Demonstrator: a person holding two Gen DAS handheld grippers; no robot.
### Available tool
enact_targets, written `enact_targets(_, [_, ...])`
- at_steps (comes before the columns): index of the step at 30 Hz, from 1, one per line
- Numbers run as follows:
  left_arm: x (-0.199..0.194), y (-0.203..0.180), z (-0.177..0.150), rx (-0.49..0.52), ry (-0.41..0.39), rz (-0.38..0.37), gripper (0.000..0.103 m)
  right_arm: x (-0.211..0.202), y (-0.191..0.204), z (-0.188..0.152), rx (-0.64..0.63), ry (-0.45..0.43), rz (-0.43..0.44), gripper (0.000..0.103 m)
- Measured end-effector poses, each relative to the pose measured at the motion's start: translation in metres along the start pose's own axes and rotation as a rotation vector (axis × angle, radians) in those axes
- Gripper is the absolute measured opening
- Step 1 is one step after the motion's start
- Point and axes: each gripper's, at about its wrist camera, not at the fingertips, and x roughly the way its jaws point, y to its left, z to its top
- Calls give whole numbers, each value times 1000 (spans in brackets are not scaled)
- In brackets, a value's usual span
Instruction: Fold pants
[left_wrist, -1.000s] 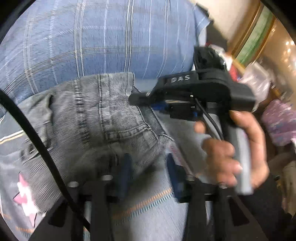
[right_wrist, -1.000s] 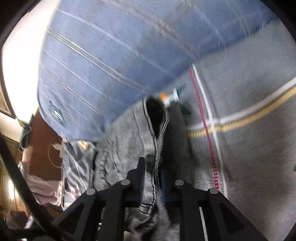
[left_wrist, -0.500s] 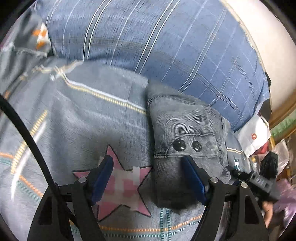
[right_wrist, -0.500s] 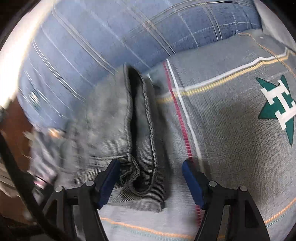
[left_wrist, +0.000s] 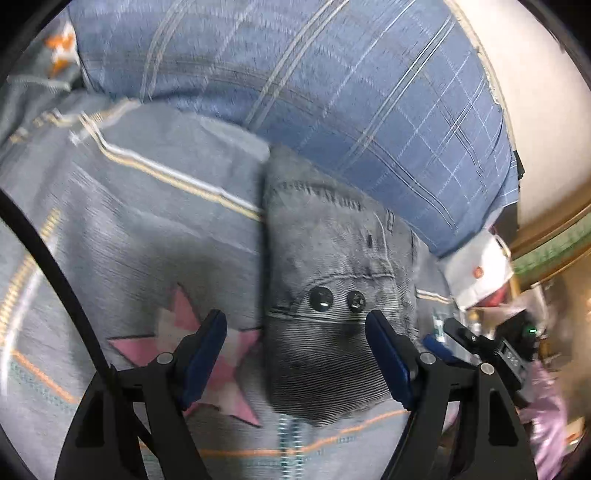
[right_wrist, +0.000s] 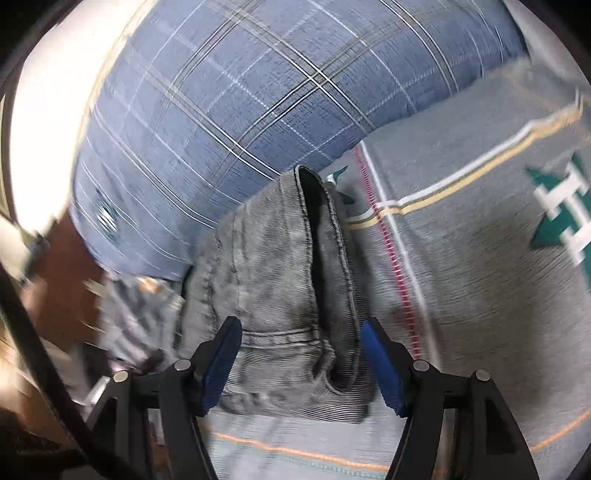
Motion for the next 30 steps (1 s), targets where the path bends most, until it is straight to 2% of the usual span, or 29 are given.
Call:
enact_targets(3, [24, 1, -4, -15, 90, -9, 78, 23, -12, 2, 75, 83, 27, 74])
enact_targets(4, [28, 3, -5, -26, 82, -18, 79, 30, -17, 2, 94, 110, 27, 74])
enact_targets(6, [28, 4, -3, -41, 60, -33, 77, 30, -22, 4, 118, 104, 62, 75])
enact_targets(7, [28, 4, -3, -53, 59, -29, 71, 30, -22, 4, 119, 109, 83, 75])
enact_targets(8, [28, 3, -4, -87, 72, -63, 59, 31, -22, 3, 112, 119, 88, 75])
enact_targets(9, [27, 3, -5, -115, 81, -84, 58, 29, -24, 2, 111, 118, 80, 74])
enact_targets(12, [26, 2, -3, -140, 83, -65, 60, 23, -29, -4, 147, 117, 114, 72])
enact_targets(13, [27, 2, -3, -147, 81, -50, 68, 22, -31, -5, 156, 112, 113, 72])
enact_targets(14, [28, 3, -2, -163, 79, -39, 71, 21, -34, -5, 160, 108, 115, 72])
enact_targets(16, [30, 4, 0, -165, 77, -45, 71, 20, -33, -8, 162, 98, 114, 72])
enact_targets(20, [35, 1, 7, -155, 63, -26, 71, 24, -20, -6, 70, 78, 51, 71])
enact_targets(22, [35, 1, 9, -143, 60, -20, 71, 27, -14, -5, 26, 69, 14, 63])
enact_targets(23, [34, -1, 8, -122, 52, -13, 69, 28, -12, -5, 2, 73, -13, 54])
enact_targets(24, [32, -3, 6, -89, 39, -9, 65, 30, -11, -5, -10, 74, -34, 50])
enact_targets(25, [31, -5, 5, -66, 34, -19, 51, 30, -11, -6, -12, 73, -36, 48])
enact_targets(30, [12, -14, -10, 6, -30, -17, 32, 29, 0, -10, -66, 50, -66, 29])
